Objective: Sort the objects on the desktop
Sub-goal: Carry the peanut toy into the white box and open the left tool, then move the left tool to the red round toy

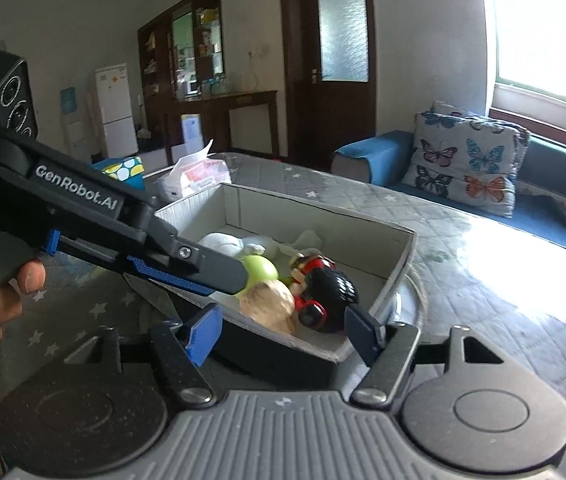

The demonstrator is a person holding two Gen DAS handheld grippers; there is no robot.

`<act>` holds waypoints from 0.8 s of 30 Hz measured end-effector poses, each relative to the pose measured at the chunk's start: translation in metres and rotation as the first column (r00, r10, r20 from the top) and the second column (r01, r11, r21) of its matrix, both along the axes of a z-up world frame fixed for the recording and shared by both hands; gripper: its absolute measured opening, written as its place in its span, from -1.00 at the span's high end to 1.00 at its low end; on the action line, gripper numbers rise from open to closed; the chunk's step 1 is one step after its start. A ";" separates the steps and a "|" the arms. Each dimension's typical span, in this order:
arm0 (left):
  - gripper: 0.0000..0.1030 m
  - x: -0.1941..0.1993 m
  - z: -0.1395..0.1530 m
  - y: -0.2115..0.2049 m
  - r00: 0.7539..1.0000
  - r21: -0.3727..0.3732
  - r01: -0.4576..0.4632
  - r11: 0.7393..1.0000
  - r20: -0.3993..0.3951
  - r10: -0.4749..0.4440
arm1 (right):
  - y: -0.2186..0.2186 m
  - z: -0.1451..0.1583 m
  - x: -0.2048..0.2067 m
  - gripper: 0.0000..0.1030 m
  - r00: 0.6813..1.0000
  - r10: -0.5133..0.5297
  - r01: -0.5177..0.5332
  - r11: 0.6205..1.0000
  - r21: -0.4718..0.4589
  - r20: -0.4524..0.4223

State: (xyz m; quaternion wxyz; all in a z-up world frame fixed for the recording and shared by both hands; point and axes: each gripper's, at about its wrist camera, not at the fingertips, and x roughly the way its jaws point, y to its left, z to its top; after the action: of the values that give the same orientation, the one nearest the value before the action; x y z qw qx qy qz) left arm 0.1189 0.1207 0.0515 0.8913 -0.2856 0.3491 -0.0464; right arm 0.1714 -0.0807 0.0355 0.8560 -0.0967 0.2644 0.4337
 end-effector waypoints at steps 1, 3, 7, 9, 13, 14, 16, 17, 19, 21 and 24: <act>0.30 -0.002 0.000 -0.005 1.000 0.006 0.010 1.000 0.002 -0.010 | -0.006 -0.001 -0.002 -0.41 1.000 -0.011 0.011 1.000 0.002 0.000; 0.30 -0.005 -0.003 -0.017 0.999 0.020 0.035 0.999 0.004 -0.035 | -0.015 -0.004 -0.006 -0.43 1.000 -0.030 0.030 1.000 0.001 -0.002; 0.30 -0.008 -0.010 -0.041 0.996 0.041 0.094 0.995 -0.005 -0.094 | -0.039 -0.013 -0.012 -0.46 0.996 -0.093 0.093 0.996 -0.009 -0.012; 0.30 -0.006 -0.014 -0.051 0.993 0.038 0.121 0.992 -0.012 -0.120 | -0.050 -0.018 -0.013 -0.46 0.992 -0.120 0.120 0.993 -0.015 -0.022; 0.30 0.002 -0.022 -0.072 0.986 0.039 0.163 0.986 -0.031 -0.162 | -0.067 -0.026 -0.009 -0.46 0.984 -0.176 0.175 0.984 -0.028 -0.023; 0.30 0.005 -0.023 -0.077 0.985 0.039 0.170 0.985 -0.036 -0.168 | -0.070 -0.027 -0.008 -0.46 0.982 -0.185 0.184 0.983 -0.027 -0.026; 0.30 0.011 -0.025 -0.084 0.984 0.037 0.177 0.984 -0.043 -0.175 | -0.077 -0.030 -0.005 -0.46 0.978 -0.205 0.204 0.979 -0.028 -0.027; 0.30 0.014 -0.026 -0.087 0.983 0.035 0.180 0.983 -0.046 -0.178 | -0.081 -0.032 -0.003 -0.46 0.976 -0.216 0.215 0.976 -0.029 -0.027; 0.30 0.022 -0.028 -0.094 0.981 0.033 0.188 0.982 -0.050 -0.186 | -0.086 -0.035 0.000 -0.47 0.974 -0.226 0.225 0.974 -0.026 -0.036; 0.30 0.030 -0.027 -0.100 0.981 0.036 0.191 0.981 -0.052 -0.189 | -0.090 -0.039 0.005 -0.47 0.971 -0.237 0.236 0.971 -0.025 -0.042; 0.29 0.043 -0.026 -0.109 0.981 0.043 0.189 0.981 -0.052 -0.187 | -0.094 -0.044 0.012 -0.47 0.967 -0.247 0.246 0.969 -0.019 -0.056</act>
State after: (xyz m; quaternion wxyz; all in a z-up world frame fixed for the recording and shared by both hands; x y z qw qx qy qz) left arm 0.1620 0.0120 0.0255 0.8810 -0.2311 0.3965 -0.1151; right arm 0.1833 -0.1745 -0.0090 0.8947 -0.0556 0.3015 0.3249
